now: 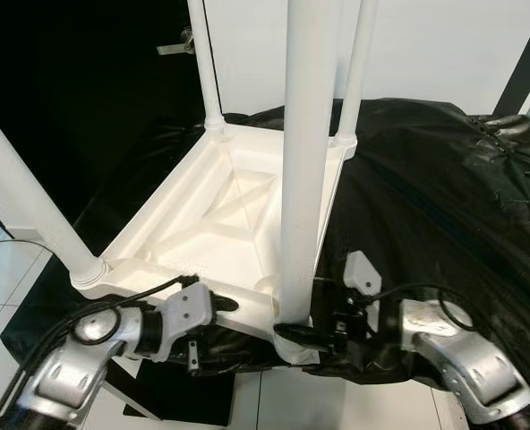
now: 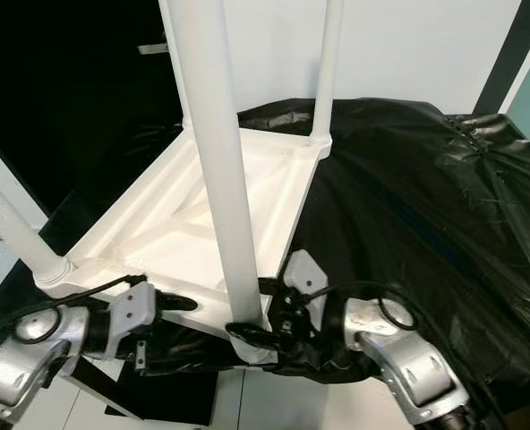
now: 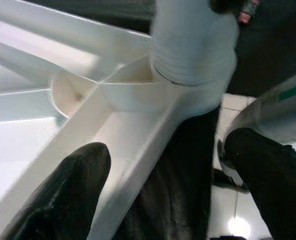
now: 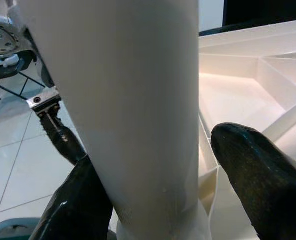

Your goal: Building children table

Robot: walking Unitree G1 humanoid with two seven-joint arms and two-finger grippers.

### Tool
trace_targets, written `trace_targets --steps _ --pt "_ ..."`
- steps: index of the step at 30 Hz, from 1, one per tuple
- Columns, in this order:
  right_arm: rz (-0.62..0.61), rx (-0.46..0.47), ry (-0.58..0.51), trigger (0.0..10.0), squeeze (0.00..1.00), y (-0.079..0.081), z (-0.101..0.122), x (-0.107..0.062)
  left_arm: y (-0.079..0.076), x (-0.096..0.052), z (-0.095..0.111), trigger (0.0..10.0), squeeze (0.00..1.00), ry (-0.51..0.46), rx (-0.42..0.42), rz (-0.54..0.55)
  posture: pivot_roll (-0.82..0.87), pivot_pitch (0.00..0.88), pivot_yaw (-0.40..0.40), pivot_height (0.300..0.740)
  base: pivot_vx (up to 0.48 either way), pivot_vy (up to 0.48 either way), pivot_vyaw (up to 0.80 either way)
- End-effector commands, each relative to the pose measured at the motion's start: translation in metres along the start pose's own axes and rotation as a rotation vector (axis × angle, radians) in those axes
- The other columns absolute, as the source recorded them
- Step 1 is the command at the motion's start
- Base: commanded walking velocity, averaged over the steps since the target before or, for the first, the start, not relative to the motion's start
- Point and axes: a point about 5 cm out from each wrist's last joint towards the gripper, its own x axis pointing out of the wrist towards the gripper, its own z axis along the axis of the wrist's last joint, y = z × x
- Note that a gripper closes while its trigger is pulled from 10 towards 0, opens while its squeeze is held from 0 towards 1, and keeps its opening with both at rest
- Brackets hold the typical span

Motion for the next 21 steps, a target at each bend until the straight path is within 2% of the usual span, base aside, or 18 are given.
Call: trace_targets --steps 1,2,3,4,5,7,13,14,15,17,18,20,21 --pt "-0.06 -0.02 -0.012 10.0 0.0 -0.009 0.004 0.001 0.007 0.002 -0.004 10.0 0.0 0.031 -0.006 0.109 -0.03 0.0 0.024 0.74 0.0 0.0 0.0" --pt "-0.086 -0.009 -0.014 10.0 0.0 -0.009 0.0 0.001 0.019 0.007 -0.006 10.0 0.0 0.05 -0.039 0.198 -0.03 0.0 0.023 0.74 0.0 0.0 0.0" --pt "-0.086 -0.009 -0.014 10.0 0.0 -0.009 0.0 0.001 0.019 0.007 -0.006 10.0 0.0 0.05 -0.039 0.198 -0.03 0.0 0.023 0.74 0.0 0.0 0.0" --pt "-0.104 0.002 -0.01 10.0 0.0 -0.009 -0.003 0.001 0.029 0.01 -0.008 10.0 0.0 0.068 -0.049 0.274 -0.03 0.0 0.024 0.74 0.0 0.0 0.0" --pt "-0.104 0.002 -0.01 10.0 0.0 -0.009 -0.003 0.001 0.029 0.01 -0.008 10.0 0.0 0.068 -0.049 0.274 -0.03 0.0 0.024 0.74 0.0 0.0 0.0" --pt "-0.123 0.014 -0.004 10.0 0.0 -0.006 -0.007 0.0 0.043 0.013 -0.009 10.0 0.0 0.087 -0.054 0.387 -0.04 0.0 0.034 0.74 0.0 0.0 0.0" --pt "-0.132 0.025 -0.005 10.0 0.0 -0.003 -0.009 0.0 0.048 0.009 0.0 10.0 0.0 0.033 -0.014 0.404 -0.05 0.0 0.042 0.74 0.0 0.0 0.0" --pt "-0.138 0.03 -0.005 10.0 0.0 -0.001 -0.01 0.0 0.051 0.003 -0.002 10.0 0.0 0.055 -0.009 0.42 -0.06 0.0 0.046 0.74 0.0 0.0 0.0" --pt "-0.138 0.03 -0.005 10.0 0.0 -0.001 -0.01 0.0 0.051 0.003 -0.002 10.0 0.0 0.055 -0.009 0.42 -0.06 0.0 0.046 0.74 0.0 0.0 0.0" --pt "-0.15 0.037 -0.003 10.0 0.0 0.001 -0.012 0.0 0.054 -0.006 -0.011 10.0 0.0 0.137 0.005 0.431 -0.05 0.0 0.048 0.74 0.0 0.0 0.0" --pt "-0.15 0.037 -0.003 10.0 0.0 0.001 -0.012 0.0 0.054 -0.006 -0.011 10.0 0.0 0.137 0.005 0.431 -0.05 0.0 0.048 0.74 0.0 0.0 0.0" --pt "-0.156 0.04 -0.004 10.0 0.0 0.001 -0.014 0.001 0.056 -0.01 -0.022 9.8 0.0 0.235 0.014 0.427 -0.05 0.0 0.05 0.74 0.0 0.0 0.0" --pt "-0.157 0.041 -0.005 10.0 0.0 0.001 -0.014 0.001 0.056 -0.012 -0.026 10.0 0.0 0.272 0.022 0.427 -0.05 0.0 0.051 0.74 0.0 0.0 0.0"
